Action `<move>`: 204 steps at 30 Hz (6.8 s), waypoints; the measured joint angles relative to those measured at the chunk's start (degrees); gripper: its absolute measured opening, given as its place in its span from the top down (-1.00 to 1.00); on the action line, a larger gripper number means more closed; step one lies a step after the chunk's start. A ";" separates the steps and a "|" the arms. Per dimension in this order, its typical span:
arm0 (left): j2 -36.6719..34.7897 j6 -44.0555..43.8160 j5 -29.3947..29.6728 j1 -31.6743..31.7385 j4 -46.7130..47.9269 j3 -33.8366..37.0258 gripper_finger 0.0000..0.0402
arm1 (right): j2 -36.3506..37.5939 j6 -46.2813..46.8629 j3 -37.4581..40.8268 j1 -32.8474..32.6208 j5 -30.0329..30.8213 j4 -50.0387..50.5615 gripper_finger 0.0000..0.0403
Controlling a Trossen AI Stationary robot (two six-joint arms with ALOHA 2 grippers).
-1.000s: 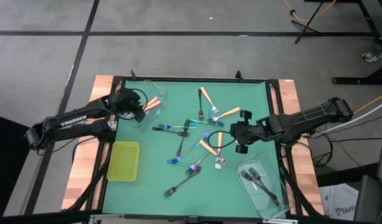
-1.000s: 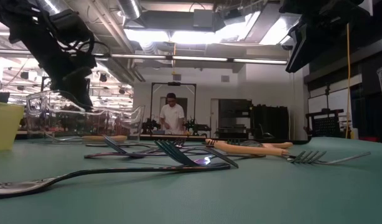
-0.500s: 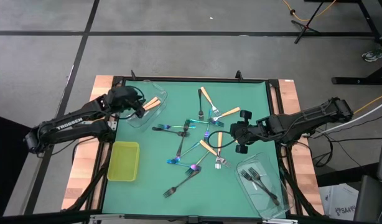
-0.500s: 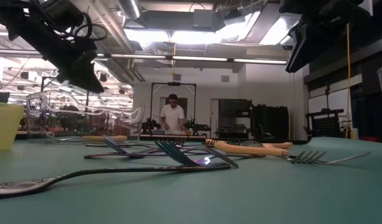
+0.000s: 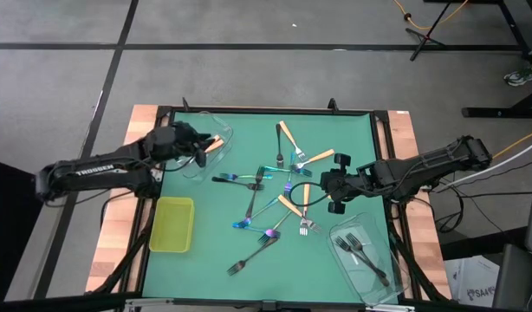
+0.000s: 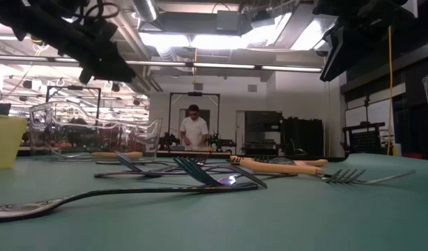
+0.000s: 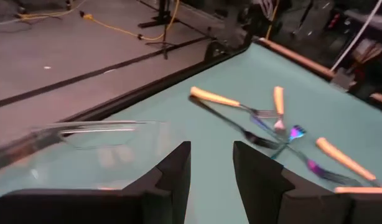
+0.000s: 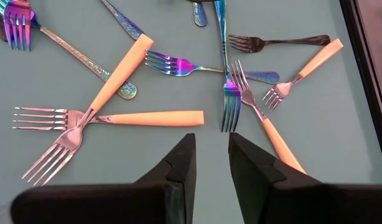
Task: Sort silverware by color (type)
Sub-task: Put the black fork in the bottom transparent bin
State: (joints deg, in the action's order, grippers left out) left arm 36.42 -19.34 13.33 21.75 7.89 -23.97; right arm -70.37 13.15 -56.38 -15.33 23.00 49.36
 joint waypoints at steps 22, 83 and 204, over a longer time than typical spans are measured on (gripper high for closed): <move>19.24 -1.46 13.44 -22.40 -16.66 -5.04 0.43 | 0.00 -0.02 0.00 -0.02 0.09 -0.07 0.58; 68.20 -24.24 -0.84 -26.81 12.52 -34.88 0.43 | 0.00 -0.13 0.00 -0.02 0.11 -2.93 0.58; 58.39 26.73 9.50 -31.73 -47.01 -34.90 0.94 | 8.68 -12.10 0.00 0.00 -3.17 -29.48 0.58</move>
State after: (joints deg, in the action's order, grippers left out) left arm 94.80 7.39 22.83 -9.98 -39.12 -58.87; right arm -61.69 1.05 -56.38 -15.33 19.83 19.88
